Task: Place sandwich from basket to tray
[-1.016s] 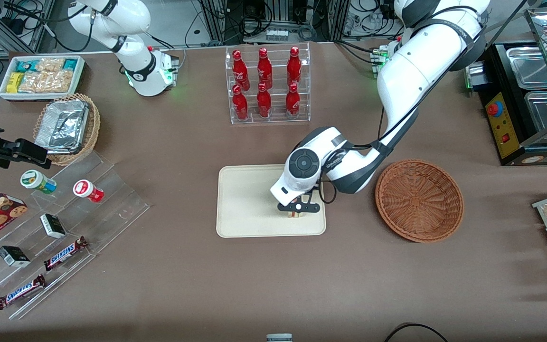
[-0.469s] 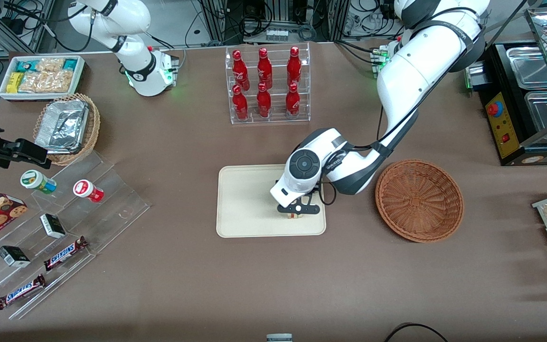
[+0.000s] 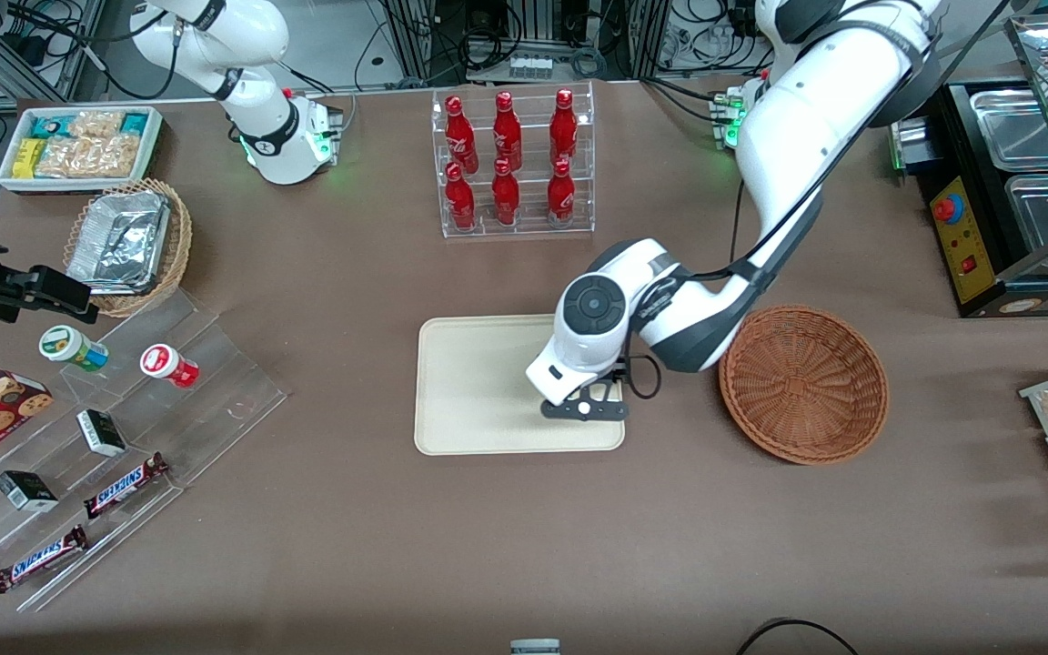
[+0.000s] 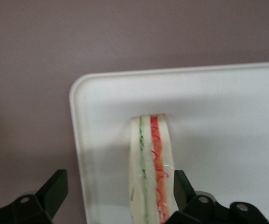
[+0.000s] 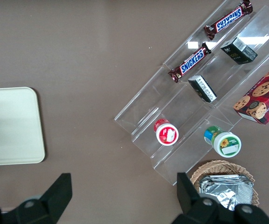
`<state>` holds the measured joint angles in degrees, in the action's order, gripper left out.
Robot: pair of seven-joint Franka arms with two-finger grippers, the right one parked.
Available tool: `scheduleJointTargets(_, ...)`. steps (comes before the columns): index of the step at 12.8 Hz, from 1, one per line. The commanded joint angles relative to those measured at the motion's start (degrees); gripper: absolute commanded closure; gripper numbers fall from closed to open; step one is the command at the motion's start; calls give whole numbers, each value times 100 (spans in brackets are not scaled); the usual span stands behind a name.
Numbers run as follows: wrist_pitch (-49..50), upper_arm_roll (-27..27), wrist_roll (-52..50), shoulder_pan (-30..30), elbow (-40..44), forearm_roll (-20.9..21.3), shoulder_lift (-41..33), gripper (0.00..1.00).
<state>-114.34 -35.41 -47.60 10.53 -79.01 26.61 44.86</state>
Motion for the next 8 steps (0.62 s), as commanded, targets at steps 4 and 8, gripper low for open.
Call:
scheduleJointTargets(4,790,17,647,-717,-88,-15,-785,0)
scheduleJointTargets(8,1264,16,708,-1035,-97,-24,-1101,0)
